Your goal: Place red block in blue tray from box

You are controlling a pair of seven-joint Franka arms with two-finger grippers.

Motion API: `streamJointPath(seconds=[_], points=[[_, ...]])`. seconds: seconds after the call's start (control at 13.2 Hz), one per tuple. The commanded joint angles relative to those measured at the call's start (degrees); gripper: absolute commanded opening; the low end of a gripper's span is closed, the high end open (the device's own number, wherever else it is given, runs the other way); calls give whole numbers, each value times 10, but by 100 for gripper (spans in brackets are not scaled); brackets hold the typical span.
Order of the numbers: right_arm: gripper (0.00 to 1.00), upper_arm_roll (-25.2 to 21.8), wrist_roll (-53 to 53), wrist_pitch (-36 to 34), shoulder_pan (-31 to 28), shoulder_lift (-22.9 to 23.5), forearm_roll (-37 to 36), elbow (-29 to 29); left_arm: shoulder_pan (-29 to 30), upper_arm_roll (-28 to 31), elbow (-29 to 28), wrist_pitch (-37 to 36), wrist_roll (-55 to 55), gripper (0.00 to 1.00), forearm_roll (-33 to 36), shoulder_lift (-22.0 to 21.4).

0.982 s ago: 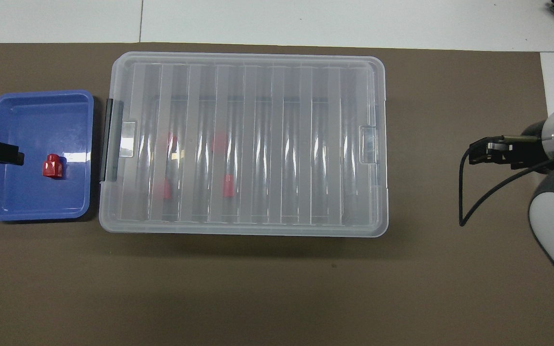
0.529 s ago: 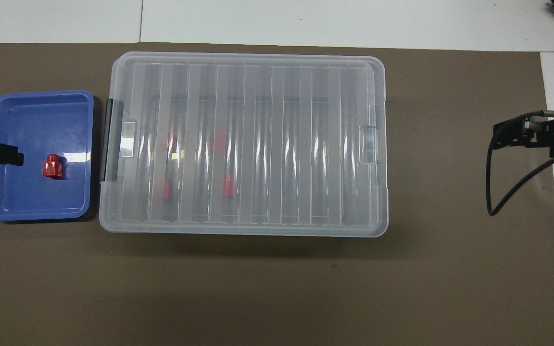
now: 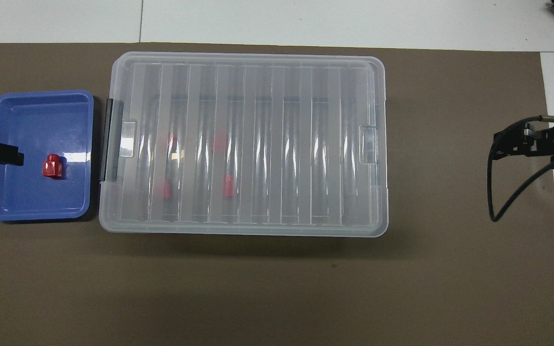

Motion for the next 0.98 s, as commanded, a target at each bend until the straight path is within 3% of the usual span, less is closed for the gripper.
streamJointPath(seconds=[0.0,0.91], points=[[100,4,10,-4,-3,-17,3,-15,-2,2,-5,-2,0,100,-9,-6],[100,3,6,-2,-12,-31,25,-32,-18,2,-4,-2,0,100,-9,-6]])
